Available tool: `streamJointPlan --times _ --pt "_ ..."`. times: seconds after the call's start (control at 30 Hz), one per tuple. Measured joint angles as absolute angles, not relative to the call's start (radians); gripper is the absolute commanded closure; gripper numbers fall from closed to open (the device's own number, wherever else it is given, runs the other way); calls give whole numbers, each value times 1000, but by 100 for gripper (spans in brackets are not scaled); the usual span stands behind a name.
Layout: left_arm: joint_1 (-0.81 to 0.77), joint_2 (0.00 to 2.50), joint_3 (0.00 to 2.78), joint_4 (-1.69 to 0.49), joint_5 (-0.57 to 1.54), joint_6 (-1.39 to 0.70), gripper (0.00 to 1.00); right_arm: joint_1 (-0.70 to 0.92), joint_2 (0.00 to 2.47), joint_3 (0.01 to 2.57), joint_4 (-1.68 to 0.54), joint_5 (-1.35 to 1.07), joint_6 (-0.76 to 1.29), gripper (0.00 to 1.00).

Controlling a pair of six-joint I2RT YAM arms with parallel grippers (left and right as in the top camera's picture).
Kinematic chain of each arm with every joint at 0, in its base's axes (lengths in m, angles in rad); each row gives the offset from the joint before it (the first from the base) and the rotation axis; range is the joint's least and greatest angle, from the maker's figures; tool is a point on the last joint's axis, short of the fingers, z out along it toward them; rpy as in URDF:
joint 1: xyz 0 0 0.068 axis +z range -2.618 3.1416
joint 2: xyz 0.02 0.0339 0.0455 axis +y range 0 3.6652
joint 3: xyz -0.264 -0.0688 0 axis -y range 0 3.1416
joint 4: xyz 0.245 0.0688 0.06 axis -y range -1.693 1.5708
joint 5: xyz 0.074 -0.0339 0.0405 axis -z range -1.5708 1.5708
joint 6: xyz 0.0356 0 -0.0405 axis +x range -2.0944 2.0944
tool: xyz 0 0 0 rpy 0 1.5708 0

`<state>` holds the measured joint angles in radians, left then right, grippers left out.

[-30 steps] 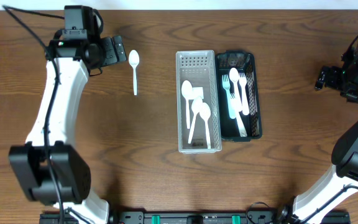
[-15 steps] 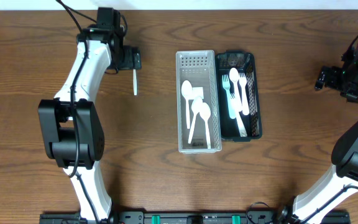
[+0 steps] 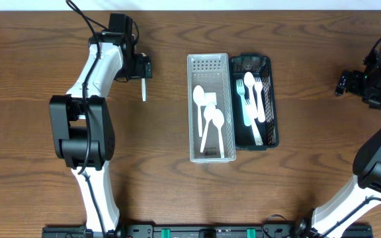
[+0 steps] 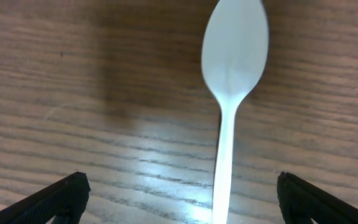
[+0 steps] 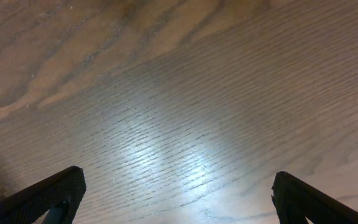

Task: Pack container
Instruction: 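Lower the left gripper and grasp the last white spoon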

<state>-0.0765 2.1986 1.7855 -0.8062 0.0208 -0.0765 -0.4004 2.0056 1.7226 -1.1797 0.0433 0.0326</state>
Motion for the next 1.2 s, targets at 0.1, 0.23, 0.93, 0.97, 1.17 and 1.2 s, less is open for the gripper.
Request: streamJointPlan --times 0.1,0.23,0.93,0.97,1.17,1.2 --pt "-86 2201 1786 -804 19 -76 2 -400 2006 1723 -1180 43 33 1" --pt "-102 2223 1787 -803 19 -75 2 -400 2006 1723 -1180 43 33 1" --pt "-112 2304 1803 -784 19 -73 2 -400 2006 1723 -1180 43 33 1" --pt "-112 2304 1803 -780 19 -73 2 -400 2006 1723 -1180 43 33 1" --pt "-112 2304 1803 -768 19 -73 1 -400 2006 1723 -1180 43 33 1" --pt "-112 2304 1803 -767 19 -73 1 -400 2006 1723 -1180 43 33 1"
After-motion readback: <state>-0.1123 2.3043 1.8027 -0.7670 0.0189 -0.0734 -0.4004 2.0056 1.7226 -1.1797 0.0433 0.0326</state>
